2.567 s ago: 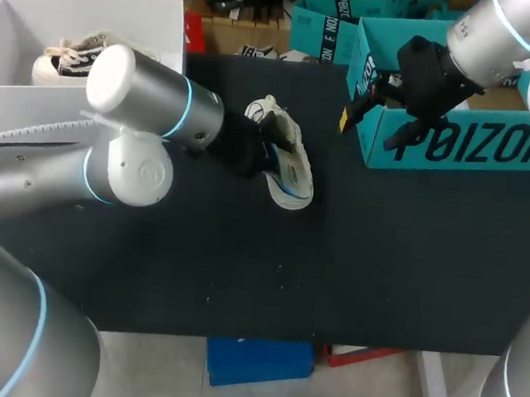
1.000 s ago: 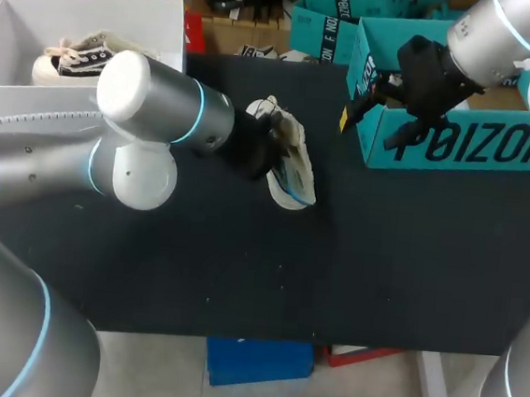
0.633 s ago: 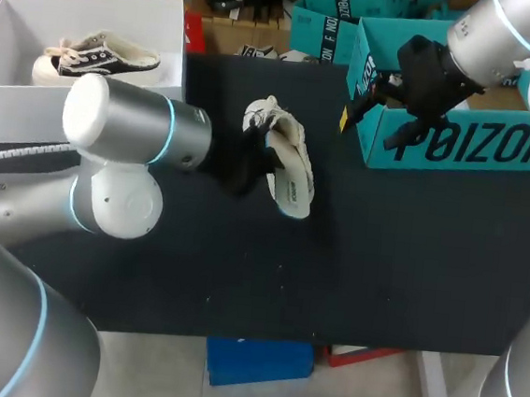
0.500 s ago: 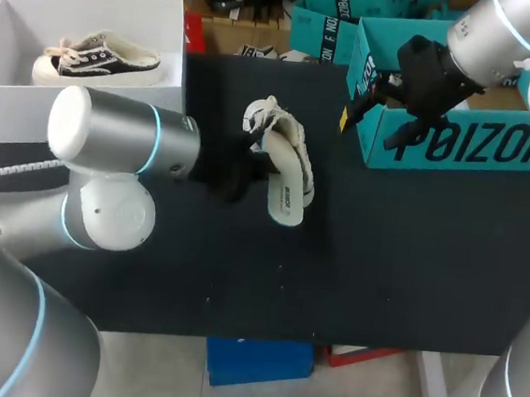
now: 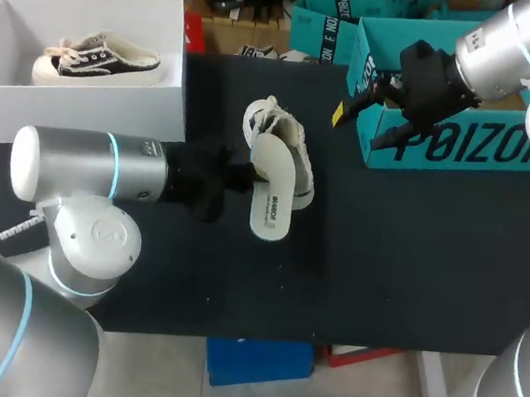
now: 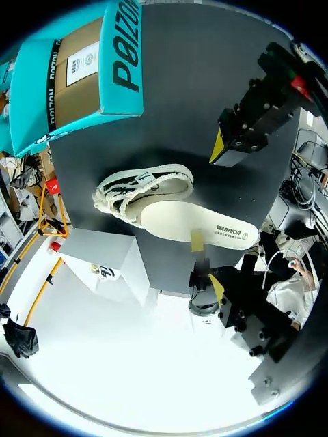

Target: Take the shoe out of the shoebox, open the shoe tongue, remove and reinsert the insole, then place the shoe into the shoebox

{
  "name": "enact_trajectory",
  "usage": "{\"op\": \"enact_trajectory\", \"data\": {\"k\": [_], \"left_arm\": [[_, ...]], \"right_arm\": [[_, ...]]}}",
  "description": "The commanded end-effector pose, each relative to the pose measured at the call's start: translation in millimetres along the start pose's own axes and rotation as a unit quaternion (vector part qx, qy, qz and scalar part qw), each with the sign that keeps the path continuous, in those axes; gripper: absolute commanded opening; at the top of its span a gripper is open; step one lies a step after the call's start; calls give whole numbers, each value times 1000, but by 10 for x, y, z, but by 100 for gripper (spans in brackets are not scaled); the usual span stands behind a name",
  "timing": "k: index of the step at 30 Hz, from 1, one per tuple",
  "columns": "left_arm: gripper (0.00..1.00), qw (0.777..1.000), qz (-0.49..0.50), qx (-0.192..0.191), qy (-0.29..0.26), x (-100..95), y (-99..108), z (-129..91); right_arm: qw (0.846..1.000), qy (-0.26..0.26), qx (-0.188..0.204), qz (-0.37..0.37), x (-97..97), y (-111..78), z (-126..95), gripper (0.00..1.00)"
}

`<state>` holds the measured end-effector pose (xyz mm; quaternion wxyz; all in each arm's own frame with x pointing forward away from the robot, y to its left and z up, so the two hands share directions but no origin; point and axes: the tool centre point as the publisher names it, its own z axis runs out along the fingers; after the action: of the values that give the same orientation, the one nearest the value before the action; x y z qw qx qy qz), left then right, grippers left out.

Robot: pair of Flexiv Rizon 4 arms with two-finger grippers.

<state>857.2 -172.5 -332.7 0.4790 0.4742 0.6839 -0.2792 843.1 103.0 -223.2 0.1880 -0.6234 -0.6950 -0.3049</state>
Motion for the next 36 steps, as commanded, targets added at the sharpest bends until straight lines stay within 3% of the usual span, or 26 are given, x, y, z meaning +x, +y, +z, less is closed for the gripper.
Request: {"op": "enact_trajectory", "data": {"k": [1, 12, 21, 28, 36], "left_arm": [[0, 985, -14, 3, -170, 16, 8, -77], [0, 985, -35, 27, -166, -321, 61, -285], [0, 983, -8, 30, -183, -596, -76, -460], [0, 979, 19, 19, -201, -675, -186, -552], [0, 975, 16, 14, -220, -688, -171, -595]], "right_arm": [[1000, 25, -6, -3, 20, -27, 62, 100], [999, 47, -1, -14, 179, 14, 148, 100], [996, 85, -25, -5, 327, 29, 280, 100], [992, 120, -49, 8, 376, 9, 399, 100], [986, 147, -77, 15, 396, -59, 479, 100]]}}
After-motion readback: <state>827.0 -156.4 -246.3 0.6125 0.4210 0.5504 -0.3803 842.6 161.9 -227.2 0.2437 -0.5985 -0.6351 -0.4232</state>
